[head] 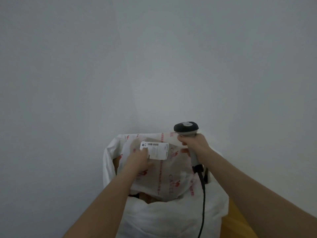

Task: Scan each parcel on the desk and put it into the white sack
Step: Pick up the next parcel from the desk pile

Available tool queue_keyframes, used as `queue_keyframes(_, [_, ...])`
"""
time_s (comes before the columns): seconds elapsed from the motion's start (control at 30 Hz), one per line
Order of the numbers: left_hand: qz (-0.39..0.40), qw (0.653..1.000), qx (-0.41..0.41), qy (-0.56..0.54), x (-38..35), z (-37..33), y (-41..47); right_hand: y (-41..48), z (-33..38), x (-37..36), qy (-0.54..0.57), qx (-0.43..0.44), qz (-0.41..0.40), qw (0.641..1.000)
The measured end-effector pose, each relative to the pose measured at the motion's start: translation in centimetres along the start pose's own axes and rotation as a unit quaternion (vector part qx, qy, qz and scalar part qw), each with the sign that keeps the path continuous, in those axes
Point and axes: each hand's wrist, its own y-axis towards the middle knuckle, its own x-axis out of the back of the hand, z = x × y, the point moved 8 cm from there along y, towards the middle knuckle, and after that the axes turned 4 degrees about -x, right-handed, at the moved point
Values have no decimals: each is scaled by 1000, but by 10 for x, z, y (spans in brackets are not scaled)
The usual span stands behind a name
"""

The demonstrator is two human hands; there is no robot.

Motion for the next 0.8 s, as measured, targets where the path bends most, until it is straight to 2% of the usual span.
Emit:
queue_keyframes(0.1, [-2, 997, 7, -80, 18, 9, 17, 9, 21, -25, -48, 28, 6, 998])
queue_keyframes(0.17, [-4, 998, -8, -63, 21, 15, 31, 19, 25, -46, -93, 36, 10, 995])
queue_keyframes(0.23, [45, 998, -26, -38, 10, 19, 39, 32, 21, -68, -139, 32, 16, 990])
queue_keyframes(0.3, [116, 987, -13, -110, -2, 33, 48, 46, 9, -92, -187, 13, 34, 982])
queue_keyframes(0.37, [133, 978, -17, -159, 5, 51, 67, 56, -4, -112, -242, -9, 50, 969])
queue_keyframes(0.43, [38, 991, -40, -126, 36, 76, 99, 63, -14, -126, -301, -25, 50, 952])
queue_keyframes(0.5, [-86, 991, -24, -99, 69, 110, 127, 70, -27, -138, -311, -50, 56, 947])
queue_keyframes(0.53, [-114, 988, -12, -100, 75, 128, 140, 73, -33, -144, -313, -64, 59, 946])
queue_keyframes(0.6, [-71, 992, 24, -103, 66, 161, 166, 79, -44, -153, -316, -85, 53, 943])
queue_keyframes(0.7, [43, 968, 87, -233, 29, 180, 183, 88, -53, -160, -302, -107, 46, 946])
queue_keyframes(0.8, [124, 938, 59, -319, -3, 158, 180, 93, -60, -160, -303, -120, 40, 945])
